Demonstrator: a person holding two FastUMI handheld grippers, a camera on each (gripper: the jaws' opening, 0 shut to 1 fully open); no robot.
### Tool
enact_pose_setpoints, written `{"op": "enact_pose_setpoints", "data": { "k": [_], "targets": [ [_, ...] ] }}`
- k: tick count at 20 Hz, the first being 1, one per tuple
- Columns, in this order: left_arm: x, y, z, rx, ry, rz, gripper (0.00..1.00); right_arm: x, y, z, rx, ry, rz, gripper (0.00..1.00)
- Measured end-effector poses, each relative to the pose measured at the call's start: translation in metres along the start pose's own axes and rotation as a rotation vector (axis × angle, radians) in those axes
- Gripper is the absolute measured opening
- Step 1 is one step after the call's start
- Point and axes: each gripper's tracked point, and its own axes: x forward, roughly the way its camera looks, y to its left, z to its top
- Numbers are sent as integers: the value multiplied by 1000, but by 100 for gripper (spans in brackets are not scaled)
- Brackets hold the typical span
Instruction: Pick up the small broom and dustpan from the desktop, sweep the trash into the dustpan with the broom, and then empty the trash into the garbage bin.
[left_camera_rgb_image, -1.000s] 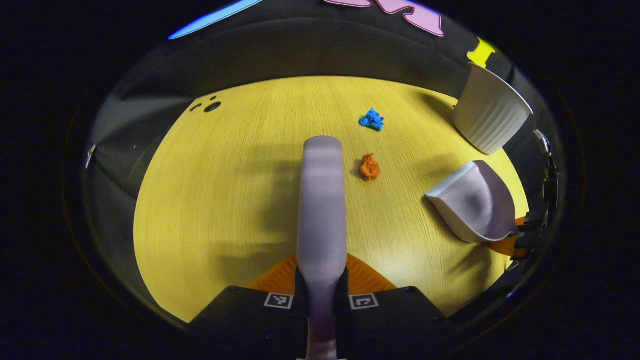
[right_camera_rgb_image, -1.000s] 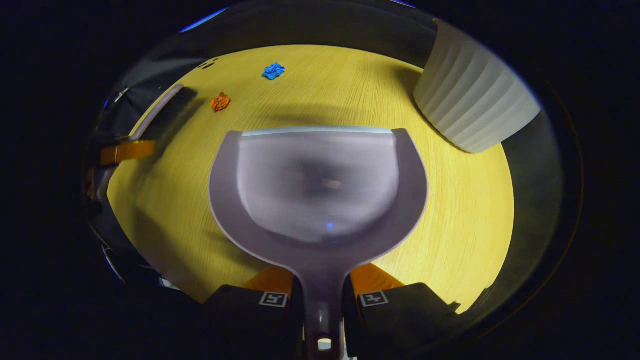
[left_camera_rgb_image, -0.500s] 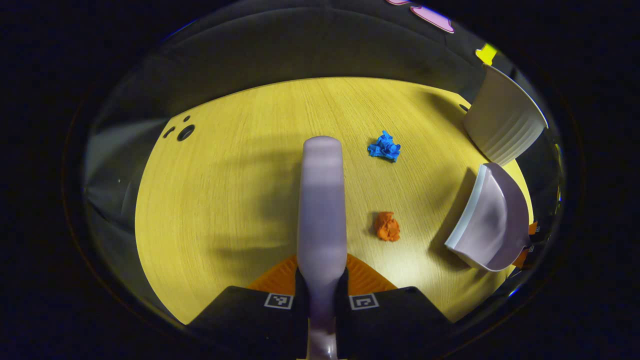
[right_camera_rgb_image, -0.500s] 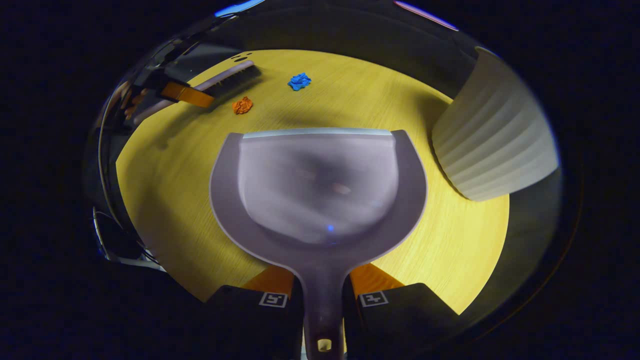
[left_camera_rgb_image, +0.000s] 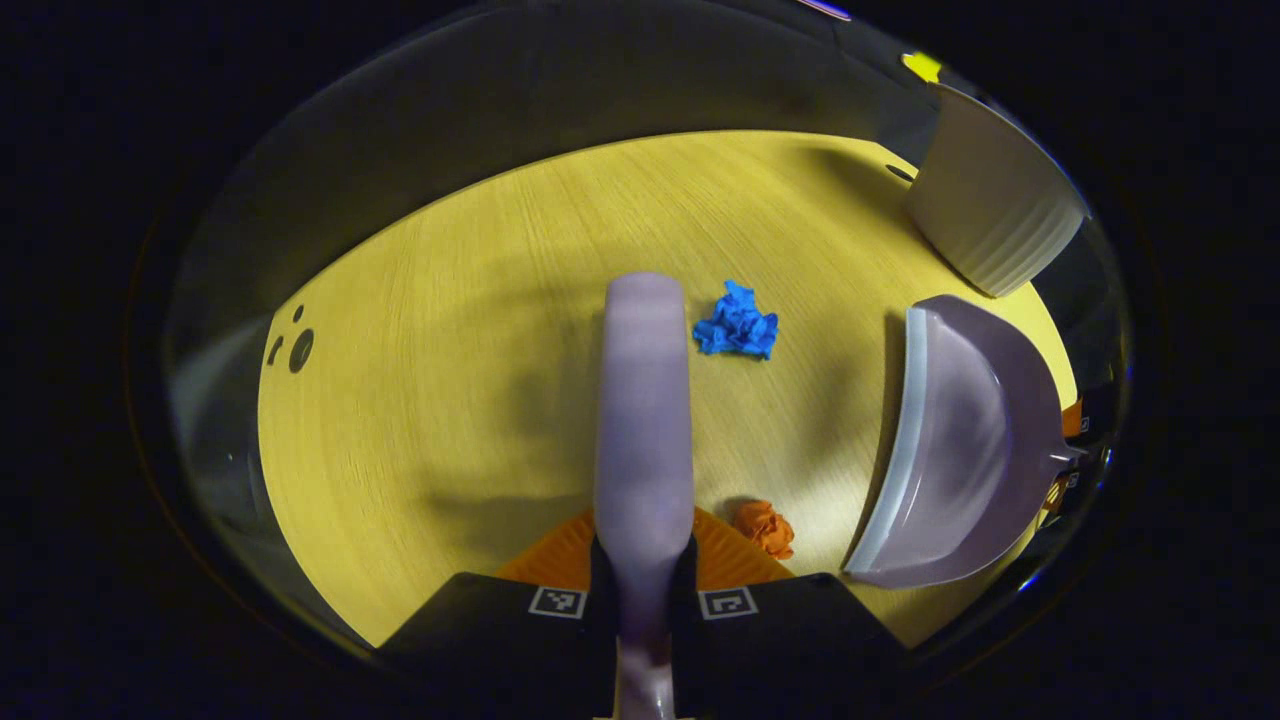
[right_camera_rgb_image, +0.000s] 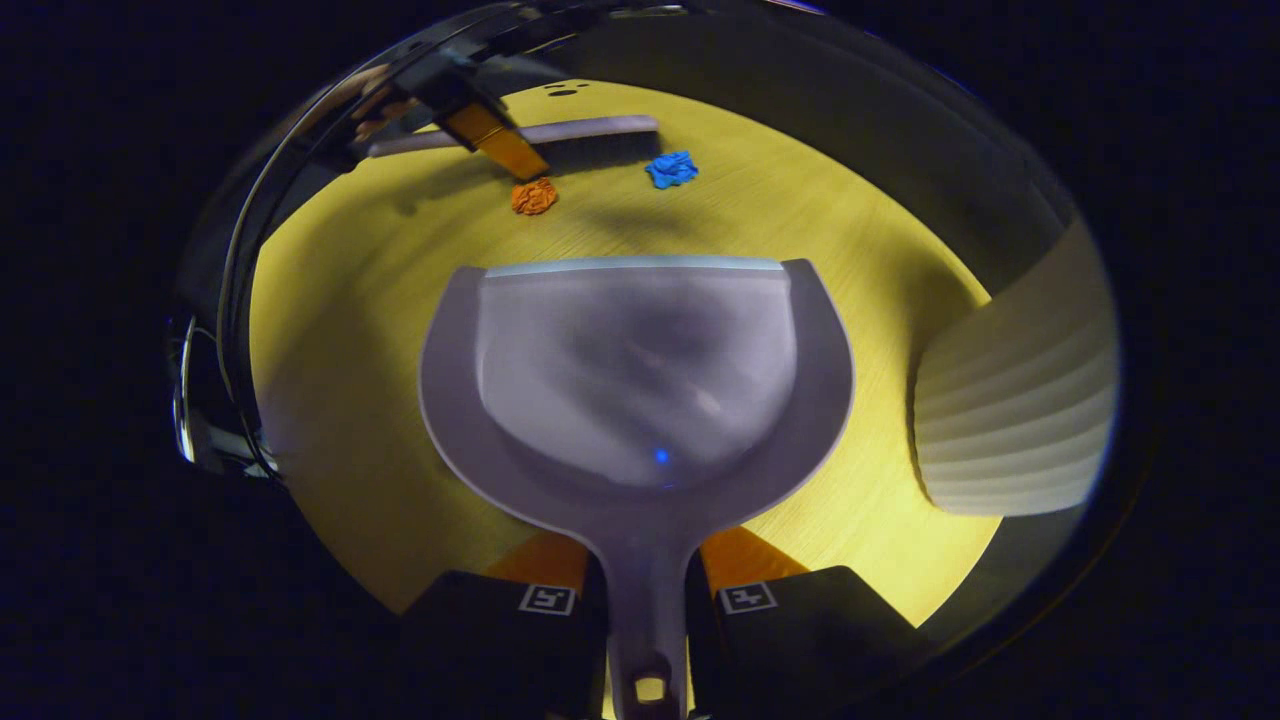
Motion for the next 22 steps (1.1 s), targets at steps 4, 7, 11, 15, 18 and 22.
{"op": "enact_pose_setpoints", "data": {
  "k": [4, 7, 11, 15, 18, 22],
  "targets": [
    [2, -15, 7, 93, 22, -58, 27, -6, 1, 4, -8, 0, 23, 42],
    [1, -41, 5, 140, 38, -126, 27, 0, -2, 1, -14, -2, 33, 37],
    [8, -64, 5, 190, 43, -173, 28, 0, -8, 1, -26, -9, 24, 38],
    [4, -81, -1, 213, 53, -216, 27, 1, -5, 2, -6, -11, 18, 37],
    [3, -86, -4, 265, 48, -211, 27, 0, -6, 2, -11, -14, 15, 37],
    [11, -64, 12, 267, 24, -137, 27, -1, -4, -1, -10, -9, 9, 37]
  ]
}}
